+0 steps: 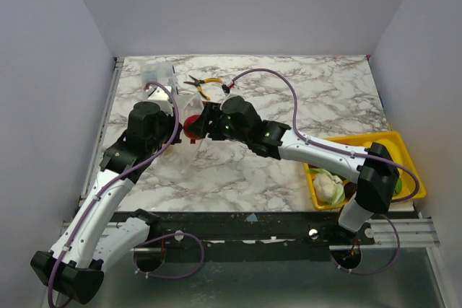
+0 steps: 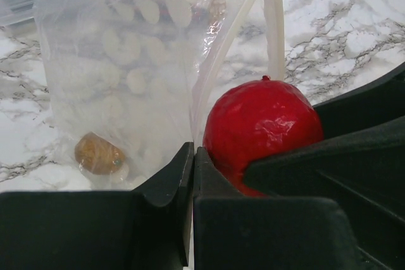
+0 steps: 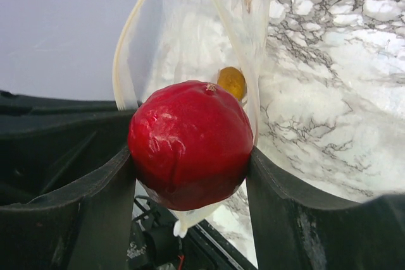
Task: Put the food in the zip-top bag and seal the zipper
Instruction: Place the fake fruit in the zipper food storage bag, then adjust the zipper food storage bag at the center of the board, then pick up the fake fruit from the bin, then place the fake fruit in the zipper food storage bag.
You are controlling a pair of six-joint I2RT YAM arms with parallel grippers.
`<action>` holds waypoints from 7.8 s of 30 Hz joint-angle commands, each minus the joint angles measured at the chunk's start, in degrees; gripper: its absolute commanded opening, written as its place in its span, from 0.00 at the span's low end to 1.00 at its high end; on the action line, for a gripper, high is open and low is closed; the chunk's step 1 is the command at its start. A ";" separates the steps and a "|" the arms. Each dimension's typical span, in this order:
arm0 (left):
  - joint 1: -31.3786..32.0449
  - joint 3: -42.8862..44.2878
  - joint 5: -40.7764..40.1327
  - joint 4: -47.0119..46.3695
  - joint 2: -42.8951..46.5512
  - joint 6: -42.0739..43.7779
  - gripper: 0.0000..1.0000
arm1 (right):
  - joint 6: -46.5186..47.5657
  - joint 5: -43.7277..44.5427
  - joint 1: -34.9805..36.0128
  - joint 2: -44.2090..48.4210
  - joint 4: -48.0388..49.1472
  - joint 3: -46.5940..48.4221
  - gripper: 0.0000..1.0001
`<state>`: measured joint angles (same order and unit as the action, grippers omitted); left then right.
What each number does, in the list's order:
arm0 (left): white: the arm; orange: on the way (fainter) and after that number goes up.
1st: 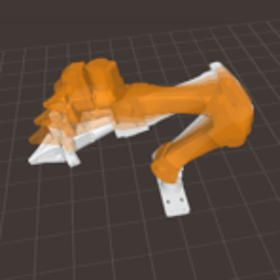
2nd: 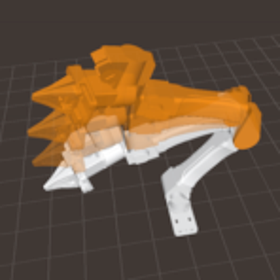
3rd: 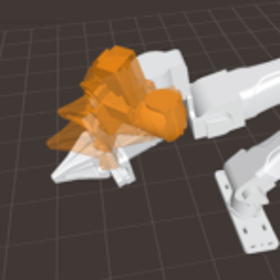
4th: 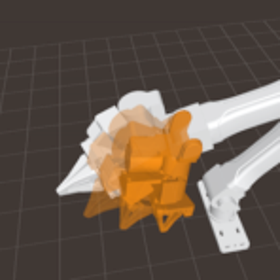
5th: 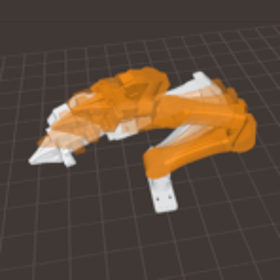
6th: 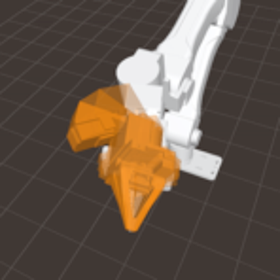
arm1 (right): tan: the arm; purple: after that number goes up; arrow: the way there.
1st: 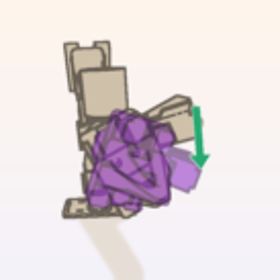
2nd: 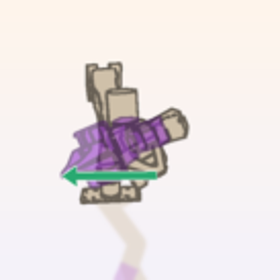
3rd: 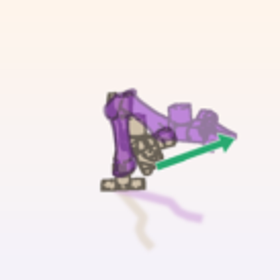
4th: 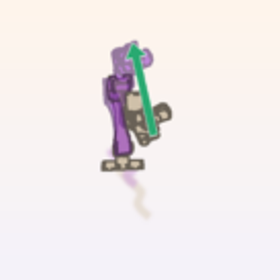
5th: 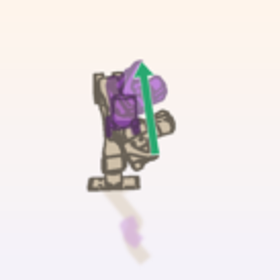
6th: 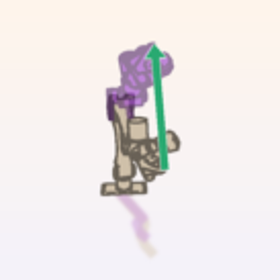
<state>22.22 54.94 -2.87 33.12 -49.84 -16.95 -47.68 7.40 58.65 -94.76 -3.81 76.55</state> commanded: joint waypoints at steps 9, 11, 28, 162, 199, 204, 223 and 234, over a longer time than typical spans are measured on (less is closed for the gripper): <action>-0.27 0.43 1.23 -0.61 1.15 0.16 0.00 | 1.52 5.60 0.15 -4.59 -9.44 9.09 0.80; -0.25 0.43 0.99 -0.54 1.21 0.08 0.00 | 1.91 5.78 0.17 -4.69 -10.45 9.73 0.81; -0.28 0.74 -0.11 -0.32 -0.01 -0.36 0.00 | 2.56 5.08 0.14 5.82 -10.89 -2.64 0.81; -0.86 1.71 2.61 3.48 -10.15 0.78 0.00 | -7.82 23.60 -76.10 29.46 -41.86 -29.58 1.00; -0.77 10.25 4.04 5.52 -15.63 -0.19 0.00 | -9.53 18.76 -77.42 25.83 -32.06 -39.69 0.83; -0.82 7.71 5.42 3.94 -15.66 -0.28 0.00 | -8.77 17.73 -77.43 30.53 -32.32 -39.58 0.54; -0.77 4.49 7.36 2.51 -12.63 -0.38 0.00 | 2.02 -6.28 -72.63 45.52 -28.74 -29.13 0.01; -0.84 3.99 5.22 2.33 -12.14 0.01 0.00 | 4.45 -1.78 -19.68 36.54 1.77 -31.26 0.01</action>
<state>21.69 59.64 3.07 36.45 -63.40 -17.02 -46.50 0.10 24.62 -52.29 -14.06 43.88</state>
